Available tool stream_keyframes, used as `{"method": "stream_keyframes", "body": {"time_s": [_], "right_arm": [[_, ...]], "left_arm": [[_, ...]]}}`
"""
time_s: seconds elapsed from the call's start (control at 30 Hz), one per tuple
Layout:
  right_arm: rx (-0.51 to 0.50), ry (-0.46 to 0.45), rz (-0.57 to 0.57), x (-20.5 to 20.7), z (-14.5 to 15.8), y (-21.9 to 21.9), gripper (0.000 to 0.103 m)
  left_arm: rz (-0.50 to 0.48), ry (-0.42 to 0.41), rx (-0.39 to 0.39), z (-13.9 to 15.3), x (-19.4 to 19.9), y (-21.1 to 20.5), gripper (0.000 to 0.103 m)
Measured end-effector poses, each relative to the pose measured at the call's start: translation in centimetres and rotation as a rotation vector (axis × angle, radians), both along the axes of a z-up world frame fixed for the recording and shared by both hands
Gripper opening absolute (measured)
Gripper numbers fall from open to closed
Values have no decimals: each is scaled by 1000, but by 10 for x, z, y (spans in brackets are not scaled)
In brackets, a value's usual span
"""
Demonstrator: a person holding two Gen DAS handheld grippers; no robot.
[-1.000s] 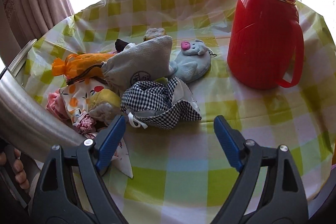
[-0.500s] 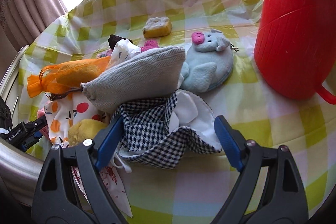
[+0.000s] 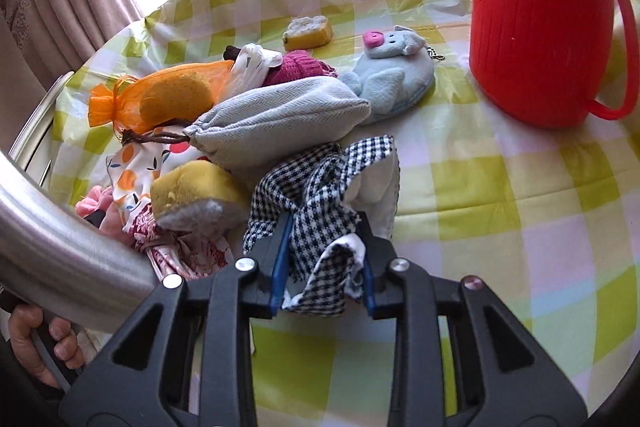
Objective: Organize soft objects
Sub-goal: 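Grasp the pink towel with the left tool while the right tool grasps the gingham cloth, then carry both cloths to the white box and release them inside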
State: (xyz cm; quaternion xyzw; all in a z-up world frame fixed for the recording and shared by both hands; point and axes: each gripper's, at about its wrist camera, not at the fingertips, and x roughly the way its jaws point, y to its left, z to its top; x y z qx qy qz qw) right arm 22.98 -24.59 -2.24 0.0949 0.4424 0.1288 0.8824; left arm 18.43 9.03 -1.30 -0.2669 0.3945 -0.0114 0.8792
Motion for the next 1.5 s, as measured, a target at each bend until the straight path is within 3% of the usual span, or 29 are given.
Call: {"method": "stream_keyframes", "body": {"time_s": [0.4,0.7,1.0,1.47,1.5], "right_arm": [[-41,-60,-22,-73,24,-8,33],[-31,-85,-46,-117,38,-26,33],[-62,-98,-131,-161,54,-80,33],[-159,-75,-432,-228,72,-219,33],[-163,-72,-454,-231,72,-227,37]], "left_arm": [[39,-66,-23,18,-75,-9,23],[-58,-97,-30,36,-131,-52,23],[-284,-135,-53,49,-156,-142,23],[-655,-141,-97,61,-172,-287,23],[-678,-140,-103,62,-173,-296,23]]}}
